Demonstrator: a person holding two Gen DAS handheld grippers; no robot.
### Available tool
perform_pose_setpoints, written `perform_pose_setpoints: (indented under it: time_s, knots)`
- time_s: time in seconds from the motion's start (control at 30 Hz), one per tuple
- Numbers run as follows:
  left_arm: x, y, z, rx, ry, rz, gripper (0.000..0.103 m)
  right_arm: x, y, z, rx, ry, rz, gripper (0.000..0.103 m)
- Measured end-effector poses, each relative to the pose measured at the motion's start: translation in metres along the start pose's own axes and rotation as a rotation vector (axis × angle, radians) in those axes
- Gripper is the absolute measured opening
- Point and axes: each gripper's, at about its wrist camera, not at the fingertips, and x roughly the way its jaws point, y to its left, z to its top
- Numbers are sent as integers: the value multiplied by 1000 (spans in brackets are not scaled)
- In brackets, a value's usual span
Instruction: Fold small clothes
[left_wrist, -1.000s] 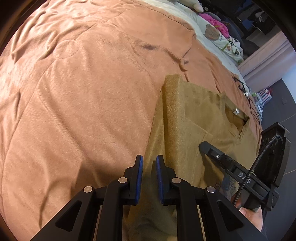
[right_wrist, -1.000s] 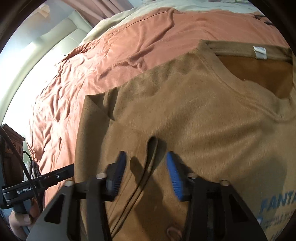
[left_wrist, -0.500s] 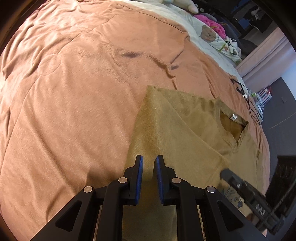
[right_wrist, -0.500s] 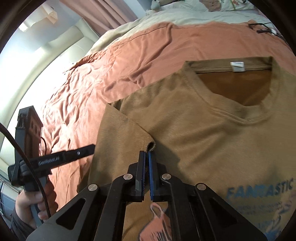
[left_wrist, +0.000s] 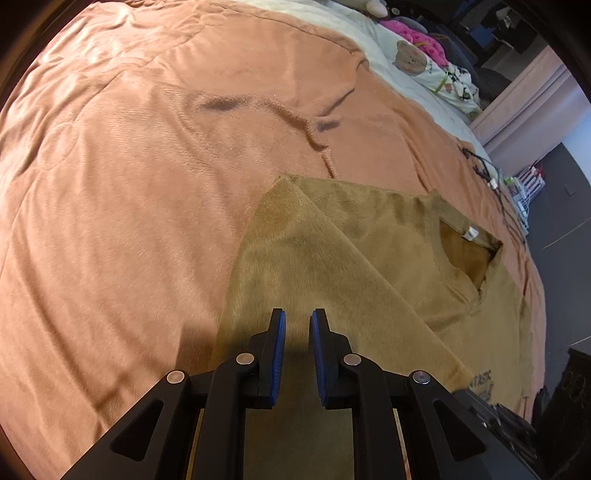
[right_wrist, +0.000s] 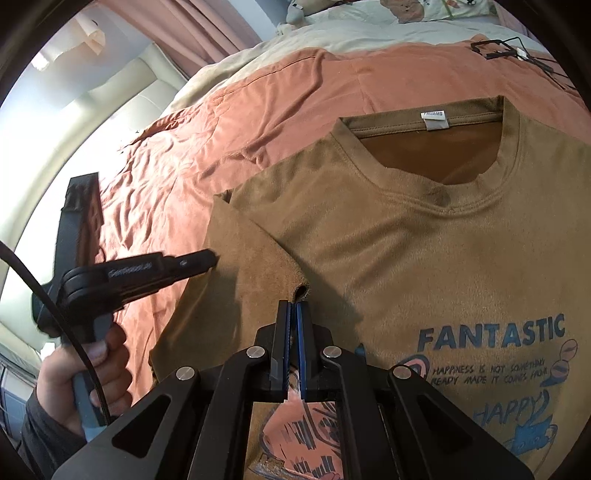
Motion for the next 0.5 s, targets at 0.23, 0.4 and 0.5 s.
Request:
perform_pose_setpoints:
  time_s: [0.23, 0.4, 0.5]
  knots:
    - [18, 1, 23, -11, -16, 31, 15, 15, -10, 12, 23, 17, 2, 0]
    - [30, -1, 37, 7, -34, 65, 14, 31, -20, 18, 46, 37, 7, 0]
    - [33, 0, 45, 11, -45, 95, 7, 38, -22, 16, 52, 49, 2, 0]
